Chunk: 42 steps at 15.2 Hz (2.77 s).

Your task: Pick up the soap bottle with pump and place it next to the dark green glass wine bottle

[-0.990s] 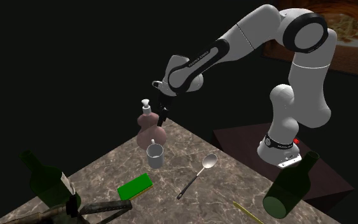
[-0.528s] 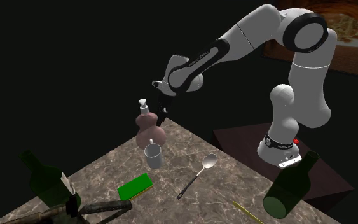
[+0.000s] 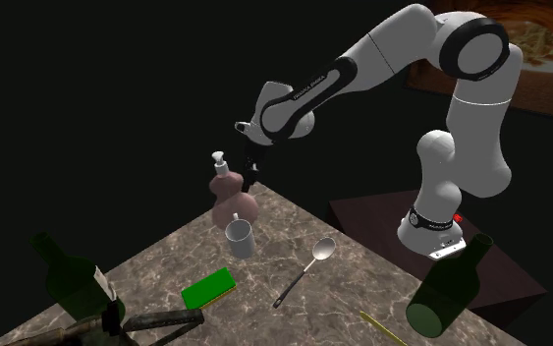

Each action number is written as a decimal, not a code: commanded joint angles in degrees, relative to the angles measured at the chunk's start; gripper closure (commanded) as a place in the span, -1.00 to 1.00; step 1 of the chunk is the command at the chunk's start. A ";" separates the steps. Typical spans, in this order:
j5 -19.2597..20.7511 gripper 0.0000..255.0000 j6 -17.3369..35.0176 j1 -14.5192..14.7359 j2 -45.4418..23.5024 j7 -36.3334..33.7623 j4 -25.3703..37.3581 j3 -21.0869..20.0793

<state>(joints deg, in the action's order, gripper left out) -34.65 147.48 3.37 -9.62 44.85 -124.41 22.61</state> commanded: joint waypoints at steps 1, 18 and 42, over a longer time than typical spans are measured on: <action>1.61 1.00 -0.92 0.35 1.09 -1.55 0.27 0.37; 12.21 1.00 -10.74 1.12 8.42 -11.27 5.01 2.02; 18.88 1.00 -27.20 0.86 12.69 -19.02 18.65 2.11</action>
<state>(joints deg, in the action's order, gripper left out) -15.84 120.89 4.22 3.10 26.05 -106.51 24.73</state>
